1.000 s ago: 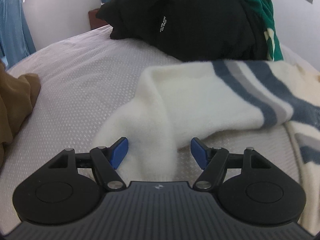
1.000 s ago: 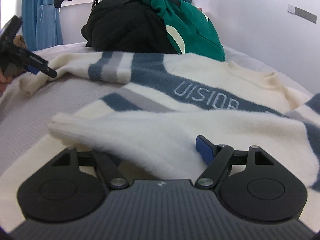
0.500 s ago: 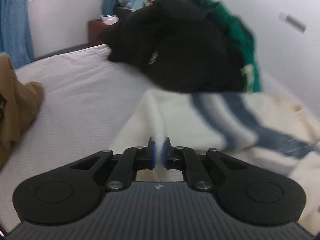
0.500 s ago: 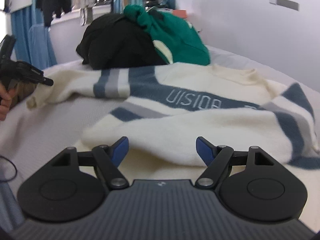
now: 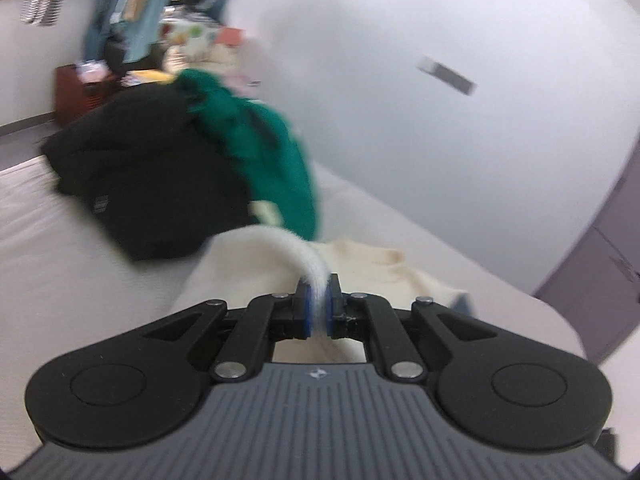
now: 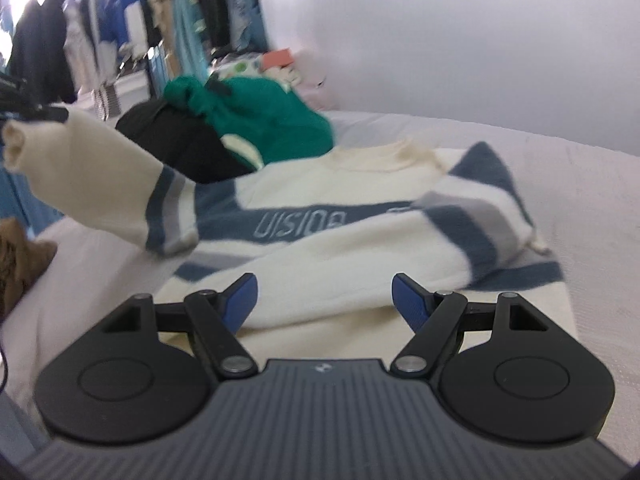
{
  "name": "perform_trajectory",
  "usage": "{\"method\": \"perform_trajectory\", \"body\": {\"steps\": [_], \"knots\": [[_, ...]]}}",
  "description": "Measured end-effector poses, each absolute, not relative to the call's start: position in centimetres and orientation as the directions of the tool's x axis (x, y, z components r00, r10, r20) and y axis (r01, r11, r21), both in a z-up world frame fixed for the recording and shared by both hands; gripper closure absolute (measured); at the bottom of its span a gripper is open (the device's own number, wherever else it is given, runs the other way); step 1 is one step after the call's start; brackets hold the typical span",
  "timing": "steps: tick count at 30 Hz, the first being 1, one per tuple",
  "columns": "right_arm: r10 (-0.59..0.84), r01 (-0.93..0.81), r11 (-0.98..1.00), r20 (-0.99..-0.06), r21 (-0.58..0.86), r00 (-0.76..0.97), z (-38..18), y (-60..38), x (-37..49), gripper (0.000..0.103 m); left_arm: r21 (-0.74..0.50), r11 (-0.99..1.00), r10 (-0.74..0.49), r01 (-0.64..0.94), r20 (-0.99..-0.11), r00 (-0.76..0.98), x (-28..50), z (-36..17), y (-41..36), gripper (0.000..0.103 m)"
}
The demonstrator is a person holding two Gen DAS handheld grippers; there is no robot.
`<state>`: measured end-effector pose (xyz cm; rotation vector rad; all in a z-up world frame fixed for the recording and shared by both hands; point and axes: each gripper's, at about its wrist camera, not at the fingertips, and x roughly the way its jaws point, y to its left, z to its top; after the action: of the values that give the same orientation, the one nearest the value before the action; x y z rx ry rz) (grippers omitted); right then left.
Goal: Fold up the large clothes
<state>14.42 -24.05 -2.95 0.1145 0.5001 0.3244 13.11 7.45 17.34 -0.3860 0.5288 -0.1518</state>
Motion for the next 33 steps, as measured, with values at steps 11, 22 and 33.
{"method": "perform_trajectory", "body": {"steps": [11, 22, 33], "knots": [[0.259, -0.129, 0.939, -0.409, 0.319, 0.875, -2.8, -31.5, 13.7, 0.027, -0.415, 0.871, -0.457, 0.262, -0.491, 0.741, 20.1, 15.8, -13.3, 0.096], [0.152, 0.057, 0.912, -0.464, 0.406, 0.873, -5.5, -37.0, 15.5, 0.027, -0.336, 0.892, -0.452, 0.303, -0.641, 0.620, 26.2, 2.4, -24.3, 0.095], [0.161, 0.088, 0.903, -0.519, 0.421, 0.839, -7.9, -37.9, 17.7, 0.027, -0.384, 0.864, -0.504, 0.327, -0.667, 0.549, 28.2, -1.1, -24.6, 0.045]]}}
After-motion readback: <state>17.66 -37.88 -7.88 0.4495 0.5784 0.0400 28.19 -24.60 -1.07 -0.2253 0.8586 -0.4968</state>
